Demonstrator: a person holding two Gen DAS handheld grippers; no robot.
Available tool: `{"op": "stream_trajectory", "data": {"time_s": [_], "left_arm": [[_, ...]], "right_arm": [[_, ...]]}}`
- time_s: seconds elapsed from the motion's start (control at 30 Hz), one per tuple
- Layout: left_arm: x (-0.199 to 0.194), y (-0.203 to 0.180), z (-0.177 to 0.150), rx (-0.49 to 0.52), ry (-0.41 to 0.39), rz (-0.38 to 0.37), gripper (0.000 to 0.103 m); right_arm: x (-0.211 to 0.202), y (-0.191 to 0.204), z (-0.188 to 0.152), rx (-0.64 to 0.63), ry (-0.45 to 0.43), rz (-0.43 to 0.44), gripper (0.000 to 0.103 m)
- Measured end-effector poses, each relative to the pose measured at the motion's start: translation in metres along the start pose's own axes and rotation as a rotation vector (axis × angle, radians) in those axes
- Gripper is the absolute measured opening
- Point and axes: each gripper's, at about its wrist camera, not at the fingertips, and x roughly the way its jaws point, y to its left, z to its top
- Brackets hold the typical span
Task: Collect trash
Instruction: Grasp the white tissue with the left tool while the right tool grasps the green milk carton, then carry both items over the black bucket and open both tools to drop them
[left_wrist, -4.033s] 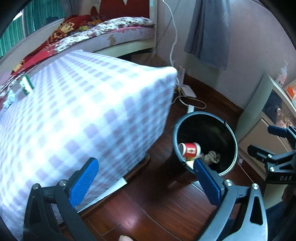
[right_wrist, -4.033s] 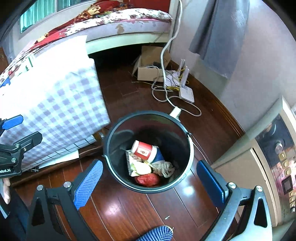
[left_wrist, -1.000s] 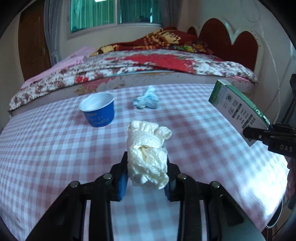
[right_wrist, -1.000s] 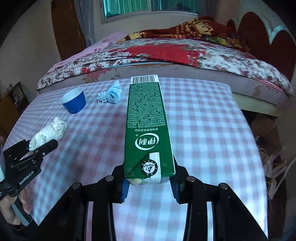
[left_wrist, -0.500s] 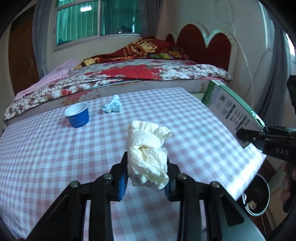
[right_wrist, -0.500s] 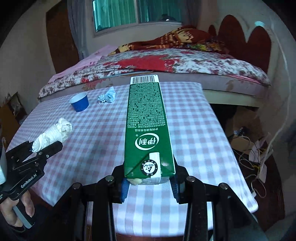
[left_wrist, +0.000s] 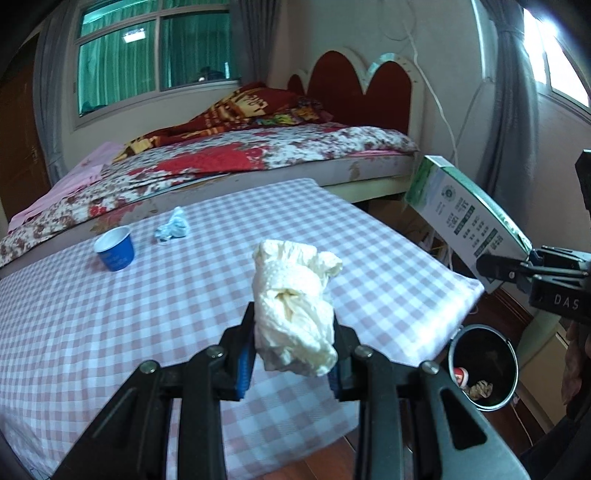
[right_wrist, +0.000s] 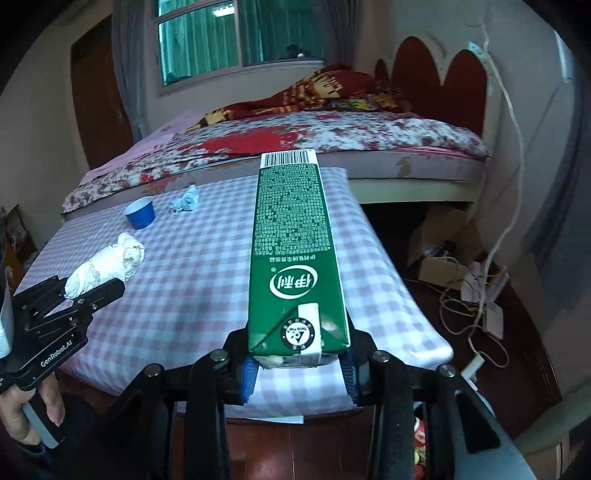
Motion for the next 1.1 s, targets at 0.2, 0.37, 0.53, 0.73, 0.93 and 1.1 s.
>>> {"op": "stream_trajectory", "data": {"time_s": [0.2, 0.37, 0.53, 0.73, 0.93, 1.1], "left_arm": [[0.001, -0.025, -0.002, 0.031, 0.002, -0.035, 0.033], [0.001, -0.045, -0.001, 0.054, -0.001, -0.066, 0.032], [0.004, -0.066, -0.002, 0.085, 0.004, -0.102, 0.033], [0.008, -0.093, -0.004, 0.122, 0.016, -0.151, 0.032], [0.009, -0.12, -0.005, 0.159, 0.021, -0.19, 0.033], [0.011, -0.141, -0.007, 0.184, 0.027, -0.228, 0.032]], "right_arm": [[-0.018, -0.027, -0.019, 0.035, -0.004, -0.049, 0.039], [-0.028, -0.05, -0.031, 0.077, -0.001, -0.082, 0.039], [-0.038, -0.068, -0.043, 0.108, 0.001, -0.109, 0.039], [-0.052, -0.086, -0.057, 0.14, 0.002, -0.146, 0.039], [-0.066, -0.104, -0.068, 0.17, 0.003, -0.183, 0.039], [-0.075, -0.118, -0.076, 0.194, 0.01, -0.208, 0.039]]}}
